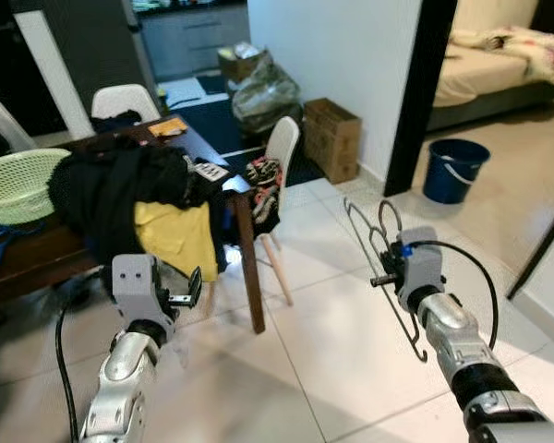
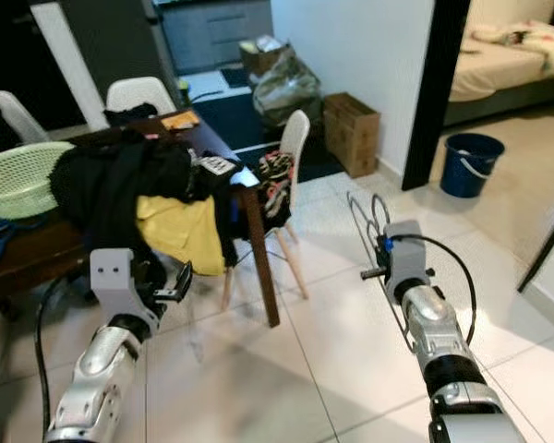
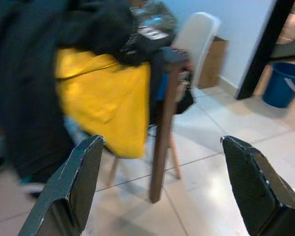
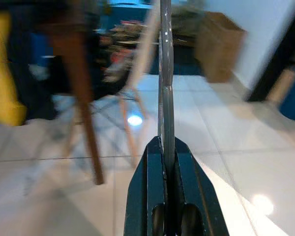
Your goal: Hang hanger
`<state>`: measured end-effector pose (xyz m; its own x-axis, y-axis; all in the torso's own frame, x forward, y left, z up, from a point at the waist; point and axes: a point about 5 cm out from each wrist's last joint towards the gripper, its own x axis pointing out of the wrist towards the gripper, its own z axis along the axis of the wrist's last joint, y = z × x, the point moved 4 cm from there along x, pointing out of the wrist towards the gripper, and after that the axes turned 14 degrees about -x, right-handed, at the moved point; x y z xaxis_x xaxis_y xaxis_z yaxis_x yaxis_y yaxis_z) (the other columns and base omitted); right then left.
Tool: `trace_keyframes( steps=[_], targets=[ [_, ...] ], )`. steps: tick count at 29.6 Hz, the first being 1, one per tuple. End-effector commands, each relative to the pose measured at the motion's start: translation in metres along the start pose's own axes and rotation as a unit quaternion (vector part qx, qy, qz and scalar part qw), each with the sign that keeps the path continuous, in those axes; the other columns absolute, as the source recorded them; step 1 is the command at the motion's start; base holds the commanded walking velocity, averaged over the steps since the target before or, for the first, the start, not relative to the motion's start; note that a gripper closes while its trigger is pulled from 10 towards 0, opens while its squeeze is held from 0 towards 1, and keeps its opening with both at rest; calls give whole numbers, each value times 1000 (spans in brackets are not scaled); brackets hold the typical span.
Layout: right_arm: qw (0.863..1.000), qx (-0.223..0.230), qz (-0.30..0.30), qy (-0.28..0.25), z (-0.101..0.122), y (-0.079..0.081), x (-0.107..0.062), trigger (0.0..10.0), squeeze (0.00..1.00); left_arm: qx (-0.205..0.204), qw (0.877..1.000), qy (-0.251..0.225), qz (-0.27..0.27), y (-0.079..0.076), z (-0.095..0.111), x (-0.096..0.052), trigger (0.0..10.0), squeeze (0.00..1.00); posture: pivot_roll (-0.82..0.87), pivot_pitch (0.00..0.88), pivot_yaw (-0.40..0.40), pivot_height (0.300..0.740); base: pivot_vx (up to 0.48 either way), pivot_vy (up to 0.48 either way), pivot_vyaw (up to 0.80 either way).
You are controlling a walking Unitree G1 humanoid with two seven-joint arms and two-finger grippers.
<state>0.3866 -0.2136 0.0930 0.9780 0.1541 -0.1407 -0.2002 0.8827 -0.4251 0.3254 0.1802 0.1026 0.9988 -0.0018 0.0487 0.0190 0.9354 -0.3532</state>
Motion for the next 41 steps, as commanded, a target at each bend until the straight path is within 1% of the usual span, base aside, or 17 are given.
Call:
trace_keyframes(
  steps=[1, 12, 15, 16, 18, 19, 20, 21, 22, 24, 27, 30, 31, 34, 38, 40, 41],
  targets=[
    [1000, -8, 21, -18, 8, 12, 3, 10000, 0, 8, 1000, 5, 11, 8, -1, -1, 10000, 0, 9, 0, 62, 740, 0, 0, 800],
    [999, -6, 27, -24, 8, 14, 3, 10000, 0, 14, 1000, 6, -4, 1, 0, 3, 10000, 0, 9, 0, 60, 740, 0, 0, 800],
    [1000, 12, 13, -23, 7, 11, 3, 10000, 0, 22, 1000, 10, -12, 0, 0, 4, 10000, 0, 11, 0, 60, 740, 0, 0, 696],
    [999, 29, 1, -22, 6, 7, 3, 10000, 0, 24, 999, 11, -18, -1, 0, 4, 10000, 0, 11, 0, 60, 740, 0, 0, 0],
    [999, 29, 1, -22, 6, 7, 3, 10000, 0, 24, 999, 11, -18, -1, 0, 4, 10000, 0, 11, 0, 60, 740, 0, 0, 0],
    [999, 47, -10, -22, 5, 4, 2, 10000, 0, 23, 999, 12, -25, -2, 0, 4, 10000, 0, 11, 0, 60, 740, 0, 0, 0],
    [995, 85, -41, -13, 0, -7, 0, 10000, 0, 25, 999, 7, -43, -8, 3, 3, 10000, 0, 11, 0, 63, 740, 266, 0, 0],
    [992, 110, -62, -7, -5, -15, -2, 10000, 0, 26, 998, 2, -55, -12, 5, 3, 10000, 0, 11, 0, 63, 740, 266, 0, 0],
    [992, 110, -62, -7, -5, -15, -2, 10000, 0, 26, 998, 2, -55, -12, 5, 3, 10000, 0, 11, 0, 63, 740, 266, 0, 0],
    [986, 139, -87, -4, -11, -25, -7, 10000, 0, 28, 997, -6, -70, -17, 10, 2, 10000, 0, 16, 0, 61, 740, 352, 0, 0],
    [987, 132, -88, -17, -19, -33, -22, 10000, 0, 35, 996, -12, -78, -17, 16, 0, 10000, 0, 16, 0, 61, 740, 359, 0, 0],
    [988, 134, -69, -34, -21, -31, -30, 10000, 0, 40, 996, -9, -80, -14, 16, -3, 10000, 0, 16, 0, 61, 740, 352, 0, 0],
    [990, 119, -59, -42, -21, -28, -36, 10000, 0, 43, 996, -4, -78, -11, 14, -6, 10000, 0, 18, 0, 59, 740, 356, 0, 0],
    [992, 108, -51, -47, -21, -26, -40, 10000, 0, 45, 996, 0, -76, -8, 12, -7, 10000, 0, 18, 0, 59, 740, 356, 0, 0],
    [991, 105, -22, -86, -11, -4, -69, 10000, 0, 57, 996, 14, -65, 6, 7, -21, 10000, 0, -2, 0, 65, 740, 358, 0, 0],
    [990, 110, -15, -91, -9, 7, -78, 10000, 0, 58, 996, 16, -61, 9, 7, -25, 10000, 0, -8, 0, 67, 740, 360, 0, 0],
    [990, 110, -15, -91, -9, 7, -78, 10000, 0, 58, 996, 16, -61, 9, 7, -25, 10000, 0, -8, 0, 67, 740, 360, 0, 0]
  ],
)
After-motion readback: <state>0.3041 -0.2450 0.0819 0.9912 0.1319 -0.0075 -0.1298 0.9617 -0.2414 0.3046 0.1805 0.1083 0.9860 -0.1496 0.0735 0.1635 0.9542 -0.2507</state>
